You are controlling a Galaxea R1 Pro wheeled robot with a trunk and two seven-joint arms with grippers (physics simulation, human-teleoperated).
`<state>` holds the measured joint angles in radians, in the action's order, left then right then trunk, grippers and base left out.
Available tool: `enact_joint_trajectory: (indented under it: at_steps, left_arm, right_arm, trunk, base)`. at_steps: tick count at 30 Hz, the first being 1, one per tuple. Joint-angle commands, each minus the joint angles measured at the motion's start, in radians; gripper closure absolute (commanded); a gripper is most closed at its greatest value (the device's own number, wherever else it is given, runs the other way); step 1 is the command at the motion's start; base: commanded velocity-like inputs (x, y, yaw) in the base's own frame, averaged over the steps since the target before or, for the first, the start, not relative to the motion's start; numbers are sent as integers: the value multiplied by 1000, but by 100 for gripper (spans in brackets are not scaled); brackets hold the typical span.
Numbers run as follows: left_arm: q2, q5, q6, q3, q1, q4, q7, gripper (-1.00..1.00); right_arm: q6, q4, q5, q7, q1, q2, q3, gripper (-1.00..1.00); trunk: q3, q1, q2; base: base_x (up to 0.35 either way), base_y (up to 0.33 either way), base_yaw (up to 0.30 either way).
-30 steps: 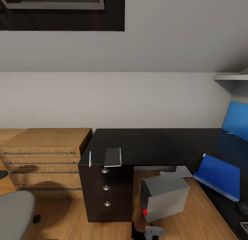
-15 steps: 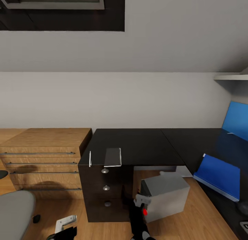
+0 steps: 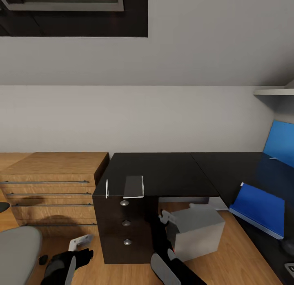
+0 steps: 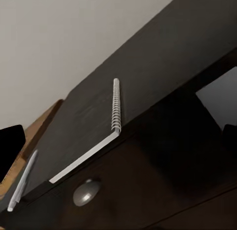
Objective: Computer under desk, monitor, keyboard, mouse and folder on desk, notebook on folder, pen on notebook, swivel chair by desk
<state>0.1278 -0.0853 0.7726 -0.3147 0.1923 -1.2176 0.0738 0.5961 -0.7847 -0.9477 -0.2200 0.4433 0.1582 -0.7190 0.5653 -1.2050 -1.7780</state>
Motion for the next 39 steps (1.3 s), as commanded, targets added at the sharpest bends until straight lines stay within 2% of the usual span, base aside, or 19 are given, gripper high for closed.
enact_joint_trajectory:
  at_steps: [1, 5, 6, 8, 12, 14, 18, 20, 21, 24, 29, 39]
  left_arm:
    - [0, -6, 12, -3, 13, 5, -3, -100]
    - [-5, 18, 73, -7, 73, 33, -3, -100]
    - [-6, 43, 103, -9, 96, 41, -4, -100]
    - [-6, 84, 121, -9, 109, 48, -6, -100]
    - [-5, 112, 127, -8, 116, 66, -8, -100]
    - [-5, 117, 127, -9, 117, 72, -8, -100]
    - [-8, 123, 124, -9, 119, 80, -12, -100]
    - [-8, 123, 124, -9, 119, 81, -12, -100]
    - [-8, 123, 123, -10, 119, 78, -13, -100]
    - [-8, 124, 123, -9, 119, 77, -14, -100]
    - [-8, 124, 123, -9, 119, 78, -14, -100]
    - [-8, 124, 125, -9, 119, 78, -14, -100]
  right_arm:
    - [-2, -5, -5, -7, 2, -1, 0, -100]
    - [-32, -28, -24, -4, 3, 0, 36, -100]
    - [-40, -45, -43, -1, 3, 1, 52, -100]
    - [-45, -73, -62, 5, 3, -1, 62, -100]
    - [-47, -95, -73, 18, 2, -3, 66, -100]
    - [-48, -98, -77, 23, 2, -3, 66, -100]
    - [-62, -101, -111, 40, 1, -2, 65, -100]
    - [-93, -101, -138, 43, 1, -1, 64, -100]
    - [-157, -101, -190, 59, 1, -2, 64, -100]
    - [-193, -100, -218, 104, 1, -3, 65, -100]
    - [-209, -98, -229, 163, 2, -5, 65, -100]
    - [-208, -77, -229, 173, 1, -7, 66, -100]
  trunk:
    - [1, 0, -1]
    - [1, 0, -1]
    - [1, 0, -1]
    - [1, 0, -1]
    - [1, 0, -1]
    - [1, 0, -1]
    - [1, 0, -1]
    - [1, 0, -1]
    - [1, 0, -1]
    - [1, 0, -1]
    - [1, 0, -1]
    - [1, 0, -1]
  base:
    - [0, 0, 0]
    - [0, 0, 0]
    - [0, 0, 0]
    - [0, 0, 0]
    - [0, 0, 0]
    - [0, 0, 0]
    - [0, 0, 0]
    - [0, 38, 0]
    - [0, 216, 0]
    - [0, 267, 0]
    - [0, 134, 0]
    - [0, 13, 0]
